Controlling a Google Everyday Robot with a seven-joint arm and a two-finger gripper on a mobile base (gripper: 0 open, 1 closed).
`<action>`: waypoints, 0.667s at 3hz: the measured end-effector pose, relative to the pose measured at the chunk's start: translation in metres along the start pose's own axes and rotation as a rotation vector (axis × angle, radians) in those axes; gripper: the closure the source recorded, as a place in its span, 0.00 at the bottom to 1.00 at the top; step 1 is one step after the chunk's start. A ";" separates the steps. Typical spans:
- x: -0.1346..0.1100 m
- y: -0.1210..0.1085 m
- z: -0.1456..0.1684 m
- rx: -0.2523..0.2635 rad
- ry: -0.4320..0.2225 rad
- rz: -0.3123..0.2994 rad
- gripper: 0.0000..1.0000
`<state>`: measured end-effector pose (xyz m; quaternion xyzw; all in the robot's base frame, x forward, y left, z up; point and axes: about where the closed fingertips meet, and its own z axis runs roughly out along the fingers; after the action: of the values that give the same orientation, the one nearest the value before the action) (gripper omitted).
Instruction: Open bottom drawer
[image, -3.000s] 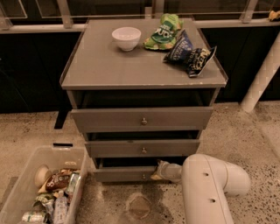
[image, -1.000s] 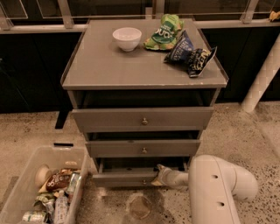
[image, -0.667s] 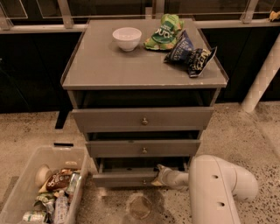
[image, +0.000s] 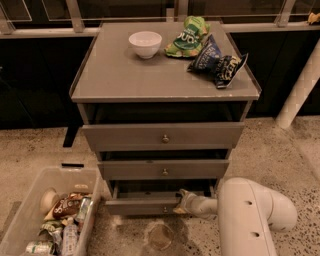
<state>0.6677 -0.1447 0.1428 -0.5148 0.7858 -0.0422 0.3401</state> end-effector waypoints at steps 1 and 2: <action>0.003 0.009 -0.004 0.000 -0.006 0.000 1.00; 0.002 0.008 -0.005 0.000 -0.006 0.000 1.00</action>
Offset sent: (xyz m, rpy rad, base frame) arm -0.3411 -0.0420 -0.1456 0.1295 -0.0611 0.0090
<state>0.6582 -0.1442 0.1427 -0.5149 0.7848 -0.0408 0.3424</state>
